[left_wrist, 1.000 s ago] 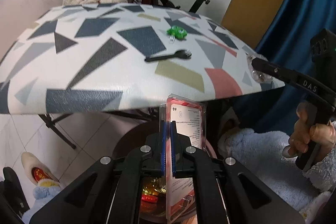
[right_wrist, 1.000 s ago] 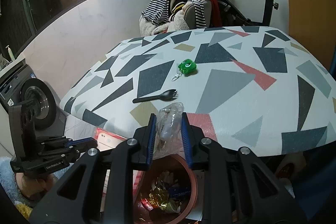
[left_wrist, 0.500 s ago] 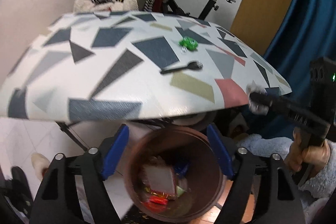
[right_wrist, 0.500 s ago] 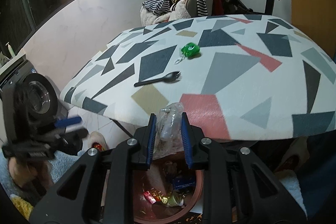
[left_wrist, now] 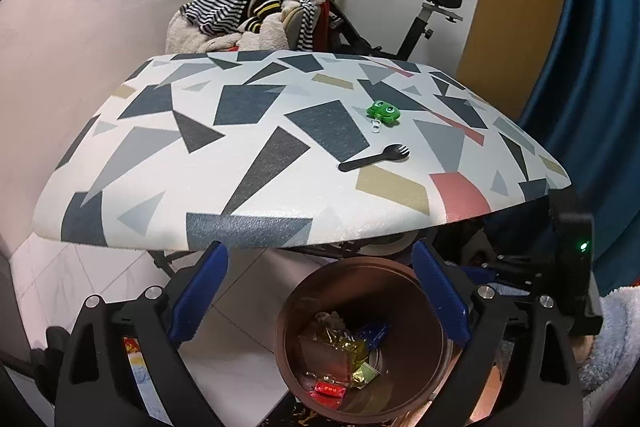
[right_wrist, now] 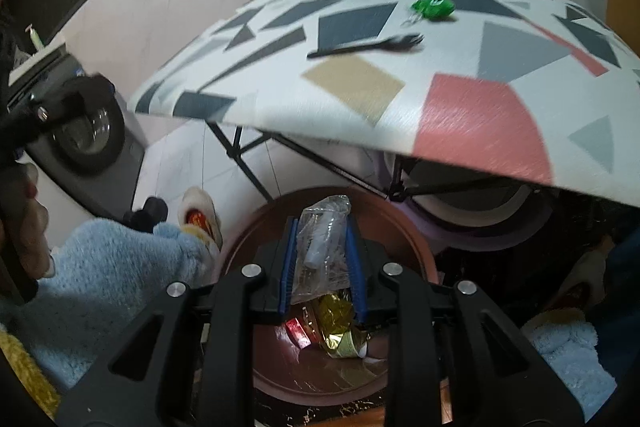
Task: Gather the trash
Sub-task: 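Drop the card package into the bin with the left gripper while the right gripper drops the clear wrapper, then grasp the black plastic spork on the table with the left gripper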
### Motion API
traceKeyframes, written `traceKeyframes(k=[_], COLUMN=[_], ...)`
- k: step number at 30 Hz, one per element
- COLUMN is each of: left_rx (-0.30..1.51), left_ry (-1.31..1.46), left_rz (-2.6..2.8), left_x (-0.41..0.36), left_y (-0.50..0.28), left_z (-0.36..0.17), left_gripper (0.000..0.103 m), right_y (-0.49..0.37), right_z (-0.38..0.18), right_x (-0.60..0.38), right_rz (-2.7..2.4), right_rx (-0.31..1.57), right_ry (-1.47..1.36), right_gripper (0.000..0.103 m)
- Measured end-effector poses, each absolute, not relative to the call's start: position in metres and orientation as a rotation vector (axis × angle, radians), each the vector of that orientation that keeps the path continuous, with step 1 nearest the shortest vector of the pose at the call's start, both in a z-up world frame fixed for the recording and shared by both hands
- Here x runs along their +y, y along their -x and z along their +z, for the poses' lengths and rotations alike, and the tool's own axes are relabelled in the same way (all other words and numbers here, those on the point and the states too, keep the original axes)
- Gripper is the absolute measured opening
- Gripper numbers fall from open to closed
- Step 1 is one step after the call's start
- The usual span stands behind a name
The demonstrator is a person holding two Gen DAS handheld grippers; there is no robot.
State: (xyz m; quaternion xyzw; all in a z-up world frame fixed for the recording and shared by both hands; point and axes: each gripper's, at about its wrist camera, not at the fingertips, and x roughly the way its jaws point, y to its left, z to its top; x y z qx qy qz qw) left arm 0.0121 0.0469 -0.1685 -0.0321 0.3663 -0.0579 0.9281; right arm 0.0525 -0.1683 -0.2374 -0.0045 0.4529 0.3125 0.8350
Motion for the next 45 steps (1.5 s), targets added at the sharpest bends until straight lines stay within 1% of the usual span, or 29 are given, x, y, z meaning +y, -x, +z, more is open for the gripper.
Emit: traceKeyframes(k=[11,14,15,17,18,19,20,22,27,31,38,42,43,45], left_rx=[0.779,0.789,0.791,0.791,0.790,0.789,0.788,0.788,0.790,0.782,0.768,0.811,0.814,0.828], left_ry=[0.106,0.132,0.139,0.143,0.143,0.144,0.144,0.146,0.136,0.107,0.020,-0.017,-0.022,-0.041], left_rz=[-0.069,-0.058,-0.055,-0.050,-0.049,-0.047,-0.046,-0.047,-0.057,-0.079,-0.171,-0.248,-0.259,-0.283], left_x=[0.059,0.064,0.066,0.067,0.067,0.068,0.068,0.068,0.066,0.062,0.045,0.030,0.028,0.022], left_y=[-0.007,-0.007,-0.007,-0.007,-0.007,-0.007,-0.007,-0.006,-0.009,-0.015,-0.040,-0.072,-0.079,-0.099], left_z=[-0.186,-0.188,-0.189,-0.189,-0.189,-0.189,-0.189,-0.189,-0.188,-0.186,-0.178,-0.182,-0.183,-0.186], left_gripper=[0.091,0.091,0.091,0.091,0.091,0.091,0.092,0.092,0.092,0.092,0.092,0.091,0.091,0.085], right_y=[-0.051,-0.052,-0.051,-0.052,-0.051,-0.049,-0.047,-0.047,-0.047,-0.053,-0.080,-0.096,-0.102,-0.108], right_z=[-0.271,-0.274,-0.275,-0.275,-0.274,-0.272,-0.271,-0.266,-0.248,-0.224,-0.194,-0.184,-0.179,-0.175], right_x=[-0.148,-0.147,-0.146,-0.147,-0.146,-0.146,-0.146,-0.148,-0.163,-0.180,-0.200,-0.211,-0.216,-0.221], right_rz=[0.683,0.692,0.699,0.706,0.702,0.694,0.692,0.672,0.619,0.561,0.489,0.462,0.451,0.439], right_rx=[1.066,1.079,1.082,1.079,1.072,1.056,1.047,1.020,0.942,0.855,0.828,0.826,0.824,0.822], right_ry=[0.085,0.082,0.080,0.083,0.089,0.099,0.103,0.106,0.075,0.080,0.095,0.083,0.078,0.068], right_gripper=[0.027,0.034,0.039,0.057,0.073,0.080,0.081,0.091,0.094,0.097,0.097,0.097,0.097,0.097])
